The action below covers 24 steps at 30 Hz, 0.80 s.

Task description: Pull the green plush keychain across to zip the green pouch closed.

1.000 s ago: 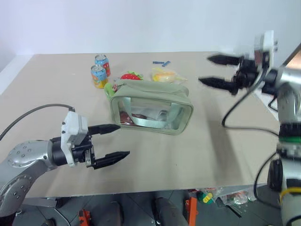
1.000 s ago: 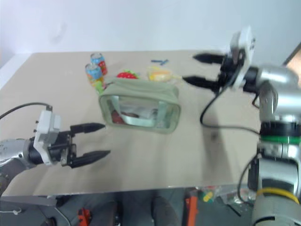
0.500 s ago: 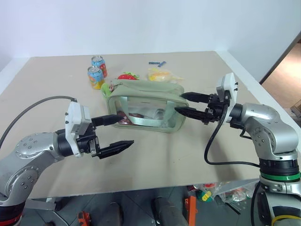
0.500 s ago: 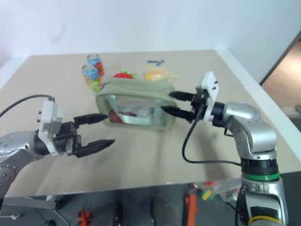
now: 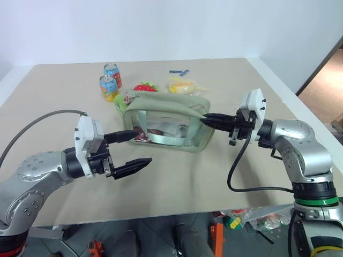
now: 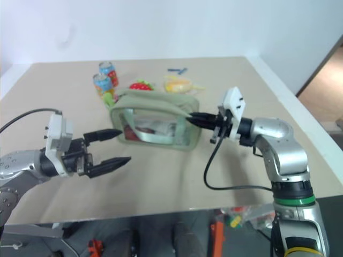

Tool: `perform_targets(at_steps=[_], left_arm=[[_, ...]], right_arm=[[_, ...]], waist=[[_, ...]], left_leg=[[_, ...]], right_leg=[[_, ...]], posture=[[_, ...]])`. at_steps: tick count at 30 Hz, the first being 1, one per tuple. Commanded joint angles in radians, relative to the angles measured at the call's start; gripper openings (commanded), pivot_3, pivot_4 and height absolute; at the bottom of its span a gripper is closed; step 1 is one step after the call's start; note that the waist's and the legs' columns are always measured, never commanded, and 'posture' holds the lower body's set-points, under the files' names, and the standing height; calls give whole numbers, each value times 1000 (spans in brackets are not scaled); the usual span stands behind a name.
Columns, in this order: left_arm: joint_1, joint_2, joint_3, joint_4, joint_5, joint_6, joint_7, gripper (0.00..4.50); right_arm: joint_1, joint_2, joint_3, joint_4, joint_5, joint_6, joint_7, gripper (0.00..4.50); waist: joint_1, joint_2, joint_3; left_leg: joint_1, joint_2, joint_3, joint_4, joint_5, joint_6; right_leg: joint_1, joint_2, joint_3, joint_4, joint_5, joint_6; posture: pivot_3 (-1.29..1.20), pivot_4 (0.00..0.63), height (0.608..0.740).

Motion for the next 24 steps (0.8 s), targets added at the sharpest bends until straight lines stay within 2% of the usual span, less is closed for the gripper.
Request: perform_targets(at_steps=[1, 9, 18, 22, 23, 24], left_arm=[[7, 5, 35, -21, -5, -6, 9, 4500], [33, 38, 87, 43, 45, -31, -33, 4500], [42, 43, 103, 47, 69, -34, -32, 4500], [48, 44, 108, 39, 74, -31, -33, 4500], [48, 41, 106, 32, 71, -28, -28, 4500], [48, 37, 103, 23, 68, -25, -23, 4500]], right_arm=[[-32, -4, 6, 20, -20, -118, 54, 54], [-88, -44, 17, 157, -2, -279, 300, 54], [-224, -38, 27, 365, -49, -438, 366, 54], [-246, -34, 33, 368, -60, -414, 349, 54], [-233, -39, 39, 361, -62, -359, 333, 54], [-214, -38, 42, 347, -57, -321, 321, 376]], waist=[[0, 0, 0], [0, 0, 0], [1, 0, 0], [2, 0, 0], [2, 0, 0], [2, 0, 0]], left_leg=[[0, 0, 0, 0, 0, 0], [0, 0, 0, -1, 0, 0], [0, 0, 0, -1, 0, 0], [0, 0, 0, -2, 0, 0], [0, 0, 0, -2, 0, 0], [0, 0, 0, -2, 0, 0]], right_leg=[[0, 0, 0, 0, 0, 0], [0, 0, 0, 0, 0, 0], [0, 0, 0, 0, 0, 0], [-1, 0, 0, 0, 0, -1], [-1, 0, -1, 0, -1, -1], [-1, 0, -1, 0, -1, -1]], posture=[[0, 150, 740], [0, 150, 740], [0, 150, 740], [0, 150, 740], [0, 150, 740], [0, 150, 740]])
